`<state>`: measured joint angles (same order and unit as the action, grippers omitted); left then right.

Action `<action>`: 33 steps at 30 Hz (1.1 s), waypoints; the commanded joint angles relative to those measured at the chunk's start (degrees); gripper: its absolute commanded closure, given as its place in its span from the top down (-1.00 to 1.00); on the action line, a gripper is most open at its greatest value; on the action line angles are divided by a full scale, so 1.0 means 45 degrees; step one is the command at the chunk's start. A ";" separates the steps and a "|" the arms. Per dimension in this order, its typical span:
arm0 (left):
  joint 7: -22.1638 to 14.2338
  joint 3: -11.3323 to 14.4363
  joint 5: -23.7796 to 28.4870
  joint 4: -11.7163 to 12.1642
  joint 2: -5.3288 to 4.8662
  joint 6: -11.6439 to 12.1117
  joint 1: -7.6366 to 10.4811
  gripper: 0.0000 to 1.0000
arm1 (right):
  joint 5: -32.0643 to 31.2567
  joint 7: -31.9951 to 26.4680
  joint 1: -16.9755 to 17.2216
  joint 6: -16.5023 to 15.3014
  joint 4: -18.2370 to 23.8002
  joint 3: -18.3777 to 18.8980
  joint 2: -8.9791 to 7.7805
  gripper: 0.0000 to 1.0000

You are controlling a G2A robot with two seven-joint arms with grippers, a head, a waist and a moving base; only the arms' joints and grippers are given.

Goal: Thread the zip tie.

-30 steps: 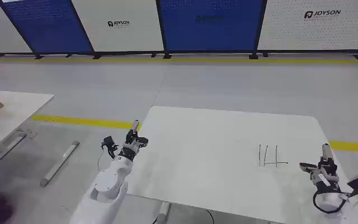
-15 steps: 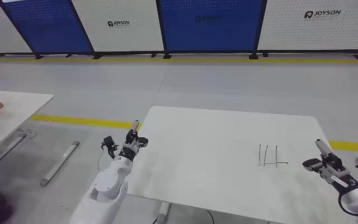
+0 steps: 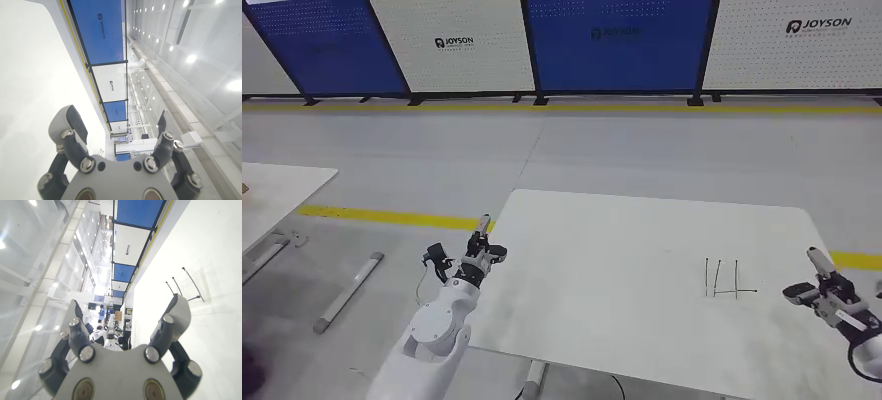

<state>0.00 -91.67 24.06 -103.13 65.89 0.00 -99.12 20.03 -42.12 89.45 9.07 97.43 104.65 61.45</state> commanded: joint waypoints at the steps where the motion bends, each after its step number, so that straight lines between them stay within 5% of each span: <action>1: 0.0000 0.0000 0.0000 0.0000 0.0000 0.0000 0.0000 1.00 | 0.0244 -0.3620 -0.0863 -0.0108 -0.0738 0.0400 -0.0172 1.00; 7: 0.0000 0.0000 0.0000 0.0000 0.0000 0.0000 0.0000 1.00 | -0.1024 -0.6981 -0.2641 -0.0651 -0.2108 0.0189 -0.0619 1.00; 16: 0.0000 0.0000 0.0000 0.0000 0.0000 0.0000 0.0000 1.00 | -0.3777 -0.7561 -0.4808 -0.0653 -0.4230 -0.1967 -0.0858 1.00; 18: 0.0000 0.0000 0.0000 0.0000 0.0000 0.0000 0.0000 1.00 | -0.3541 -0.7320 -0.4812 -0.1178 -0.4267 -0.2012 -0.0843 1.00; 33: 0.0000 0.0000 0.0000 0.0000 0.0000 0.0000 0.0000 1.00 | -0.3541 -0.7320 -0.4812 -0.1178 -0.4267 -0.2012 -0.0843 1.00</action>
<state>0.00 -91.67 24.06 -103.13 65.89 0.00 -99.12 4.10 -75.07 67.79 3.78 78.23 95.59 57.66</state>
